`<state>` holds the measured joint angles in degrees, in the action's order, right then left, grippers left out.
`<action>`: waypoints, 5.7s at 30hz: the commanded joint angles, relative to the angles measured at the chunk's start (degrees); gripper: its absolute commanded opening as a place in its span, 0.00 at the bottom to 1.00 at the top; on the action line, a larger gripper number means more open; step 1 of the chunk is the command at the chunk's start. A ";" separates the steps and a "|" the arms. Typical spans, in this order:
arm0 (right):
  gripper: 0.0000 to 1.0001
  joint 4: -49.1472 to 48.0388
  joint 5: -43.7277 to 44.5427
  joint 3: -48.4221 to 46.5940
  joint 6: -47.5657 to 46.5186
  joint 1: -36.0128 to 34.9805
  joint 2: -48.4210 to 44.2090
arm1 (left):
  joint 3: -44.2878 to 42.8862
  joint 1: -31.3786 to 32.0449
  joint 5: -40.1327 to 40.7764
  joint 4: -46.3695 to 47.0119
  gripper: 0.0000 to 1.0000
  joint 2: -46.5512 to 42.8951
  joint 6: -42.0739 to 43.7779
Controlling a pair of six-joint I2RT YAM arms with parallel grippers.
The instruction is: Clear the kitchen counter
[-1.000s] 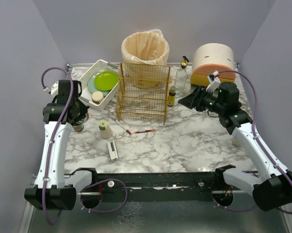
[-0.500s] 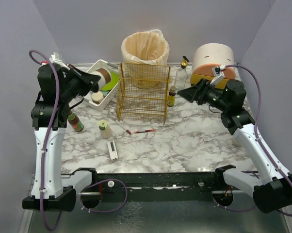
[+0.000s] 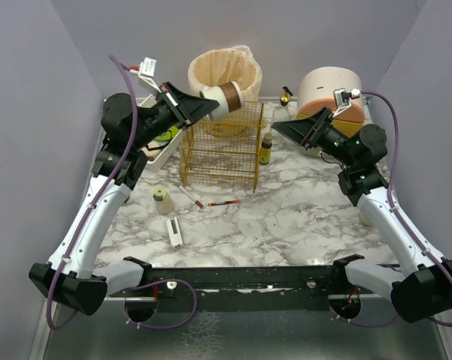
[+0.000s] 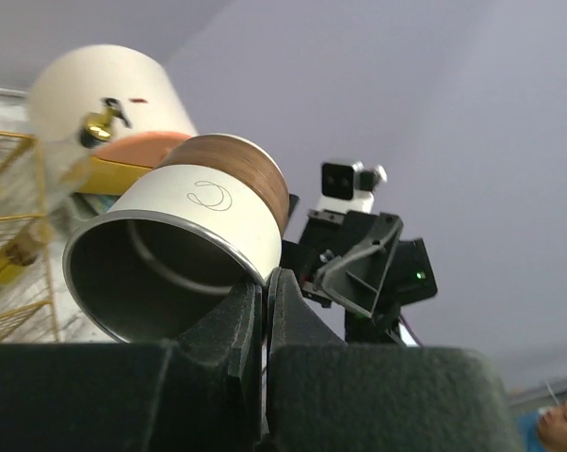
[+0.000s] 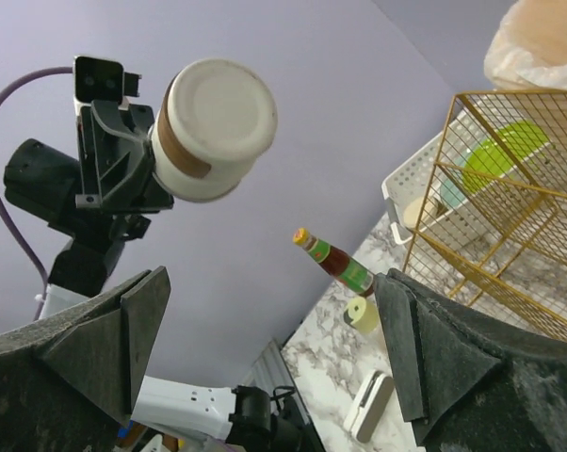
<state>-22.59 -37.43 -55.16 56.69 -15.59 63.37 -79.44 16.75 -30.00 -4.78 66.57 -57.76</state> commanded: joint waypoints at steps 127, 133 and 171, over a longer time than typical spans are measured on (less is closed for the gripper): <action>0.33 34.14 12.65 -17.03 -81.74 -21.93 10.81 | -6.28 23.85 16.94 -23.61 0.99 10.90 30.42; 0.34 33.66 12.60 -16.32 -81.67 -22.01 10.18 | -6.41 23.80 16.49 -23.77 0.96 11.76 30.42; 1.00 18.50 19.44 -3.05 -69.68 -21.97 -6.60 | -16.61 3.17 25.06 -35.66 0.06 12.23 37.27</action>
<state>-0.89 -20.27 -60.49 -17.74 -37.19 58.46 -91.98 24.32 -10.31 -38.28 80.62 -23.97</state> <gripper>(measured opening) 0.998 0.704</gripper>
